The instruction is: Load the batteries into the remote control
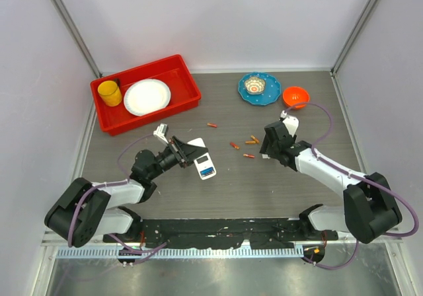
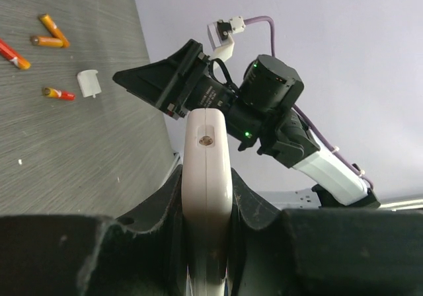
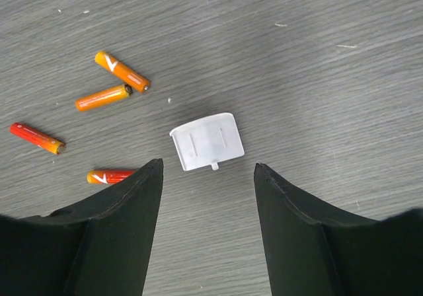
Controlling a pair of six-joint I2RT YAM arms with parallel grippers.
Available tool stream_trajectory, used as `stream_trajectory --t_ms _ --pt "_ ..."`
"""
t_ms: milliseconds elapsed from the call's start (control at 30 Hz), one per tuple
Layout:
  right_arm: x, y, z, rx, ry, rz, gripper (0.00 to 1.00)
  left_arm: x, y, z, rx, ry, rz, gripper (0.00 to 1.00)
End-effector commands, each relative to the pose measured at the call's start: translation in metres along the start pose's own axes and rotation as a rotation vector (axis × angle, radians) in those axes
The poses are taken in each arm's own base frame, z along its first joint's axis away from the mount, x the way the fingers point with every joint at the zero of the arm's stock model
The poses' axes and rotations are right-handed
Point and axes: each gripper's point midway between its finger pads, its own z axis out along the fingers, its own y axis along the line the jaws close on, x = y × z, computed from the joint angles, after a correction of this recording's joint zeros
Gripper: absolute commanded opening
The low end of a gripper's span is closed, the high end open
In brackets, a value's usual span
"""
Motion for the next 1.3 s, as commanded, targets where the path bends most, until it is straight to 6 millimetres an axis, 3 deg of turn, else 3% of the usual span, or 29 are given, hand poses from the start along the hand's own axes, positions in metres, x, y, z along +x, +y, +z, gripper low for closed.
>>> stream_trajectory --t_ms 0,167,233,433,900,1100,1200,1267 --pt "-0.024 0.013 0.000 -0.053 -0.086 0.015 0.62 0.001 -0.033 -0.003 0.134 0.011 0.052 0.00" --pt "-0.029 0.024 0.008 -0.075 -0.066 0.015 0.67 0.003 -0.035 -0.006 0.136 0.008 0.054 0.00" --pt "-0.027 0.020 0.012 -0.039 -0.052 0.000 0.67 0.003 -0.036 -0.008 0.137 0.004 0.055 0.00" --pt "-0.004 0.016 0.017 -0.055 0.009 -0.036 0.75 0.002 -0.037 -0.013 0.129 -0.008 0.091 0.00" --pt "0.015 0.001 0.042 0.042 0.071 -0.139 0.76 0.000 -0.036 -0.019 0.108 -0.037 0.114 0.00" --pt "0.022 0.000 0.046 0.045 0.095 -0.164 0.67 0.000 -0.040 -0.019 0.118 -0.036 0.119 0.00" --pt "0.026 0.003 0.046 0.024 0.111 -0.173 0.53 0.000 -0.041 -0.019 0.121 -0.038 0.120 0.00" --pt "0.027 0.002 0.045 0.027 0.122 -0.176 0.49 0.000 -0.041 -0.020 0.121 -0.039 0.121 0.00"
